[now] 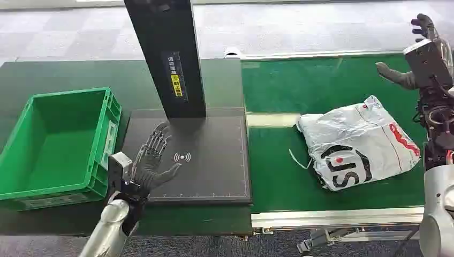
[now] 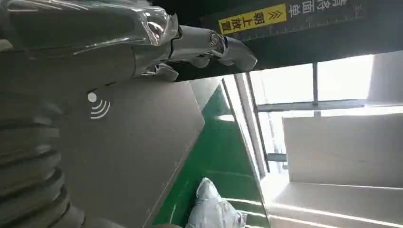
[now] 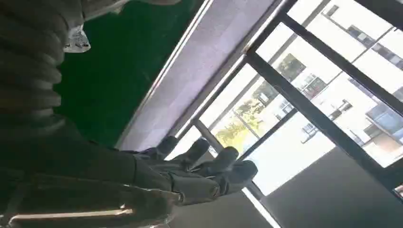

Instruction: Moved the parcel from conveyor to table for the left to box.

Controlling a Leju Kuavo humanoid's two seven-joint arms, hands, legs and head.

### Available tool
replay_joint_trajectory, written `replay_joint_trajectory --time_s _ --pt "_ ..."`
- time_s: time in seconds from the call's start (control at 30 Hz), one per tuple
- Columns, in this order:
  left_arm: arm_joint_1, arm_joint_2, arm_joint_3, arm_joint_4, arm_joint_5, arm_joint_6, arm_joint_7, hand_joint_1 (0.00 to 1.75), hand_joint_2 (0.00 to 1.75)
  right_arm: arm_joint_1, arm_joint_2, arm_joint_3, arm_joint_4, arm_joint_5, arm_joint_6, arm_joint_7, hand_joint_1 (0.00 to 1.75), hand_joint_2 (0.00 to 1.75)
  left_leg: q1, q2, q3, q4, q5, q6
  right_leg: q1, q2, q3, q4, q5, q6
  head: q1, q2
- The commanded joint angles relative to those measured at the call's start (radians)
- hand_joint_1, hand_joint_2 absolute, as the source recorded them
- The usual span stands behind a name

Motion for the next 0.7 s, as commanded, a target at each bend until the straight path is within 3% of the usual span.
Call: replay_joint_trajectory --time_s 0.03,0.13,0.2,0.23,0.27,0.37,0.53,0.7 --pt "-0.014 0.009 -0.005 0.023 0.004 -0.009 0.004 0.0 1.75 -0.011 0.028 0.011 -0.018 0.126 -0.19 0.031 0.0 1.75 0.0 0.003 0.004 -0.002 -0.001 -0.001 0.0 0.0 0.003 -0.001 -0.001 0.0 0.0 0.0" --pt "-0.038 0.006 -0.023 0.043 0.006 -0.023 0.009 0.0 1.75 -0.031 0.005 0.131 0.084 0.358 -0.258 0.167 0.0 1.75 0.0 0.002 0.004 -0.001 -0.001 -0.001 0.0 -0.001 0.003 -0.001 -0.001 0.0 0.0 0.0" --pt "-0.067 0.006 -0.037 0.075 0.007 -0.036 0.01 0.0 1.75 -0.066 -0.007 0.261 0.209 0.551 -0.095 0.303 0.0 1.75 0.0 0.001 0.003 -0.001 -0.001 0.0 0.001 0.0 0.002 -0.001 0.0 0.0 0.0 0.0" --pt "-0.082 0.005 -0.041 0.094 0.009 -0.044 0.008 0.0 1.75 -0.086 -0.003 0.309 0.279 0.616 0.078 0.398 0.0 1.75 0.0 0.002 0.005 -0.001 -0.001 -0.001 0.001 -0.001 0.004 -0.002 -0.001 0.0 0.0 0.0" --pt "-0.099 0.001 -0.046 0.118 0.009 -0.052 0.008 0.0 1.75 -0.092 0.002 0.338 0.329 0.652 0.248 0.462 0.0 1.75 0.0 0.002 0.004 -0.001 -0.001 -0.001 0.001 0.0 0.004 -0.001 0.0 0.0 0.0 0.0" --pt "-0.112 -0.028 -0.044 0.162 -0.001 -0.048 0.002 0.0 1.75 -0.053 0.014 0.355 0.371 0.679 0.482 0.602 0.0 1.75 0.0 0.001 0.007 -0.002 0.0 -0.001 0.001 -0.002 0.006 -0.003 0.0 0.001 0.0 0.0" --pt "-0.089 -0.045 -0.047 0.16 -0.014 -0.027 0.001 0.0 1.75 -0.001 0.029 0.282 0.384 0.625 0.596 0.755 0.0 1.75 0.0 -0.003 0.004 -0.001 0.0 0.001 0.0 -0.004 0.004 -0.002 -0.001 0.0 0.0 0.0" --pt "-0.085 -0.04 -0.047 0.162 -0.017 -0.018 0.001 0.0 1.75 0.006 0.004 0.264 0.377 0.618 0.611 0.795 0.0 1.75 -0.001 -0.002 0.004 -0.001 -0.001 0.001 0.0 -0.004 0.004 -0.001 -0.002 0.001 0.0 0.0"
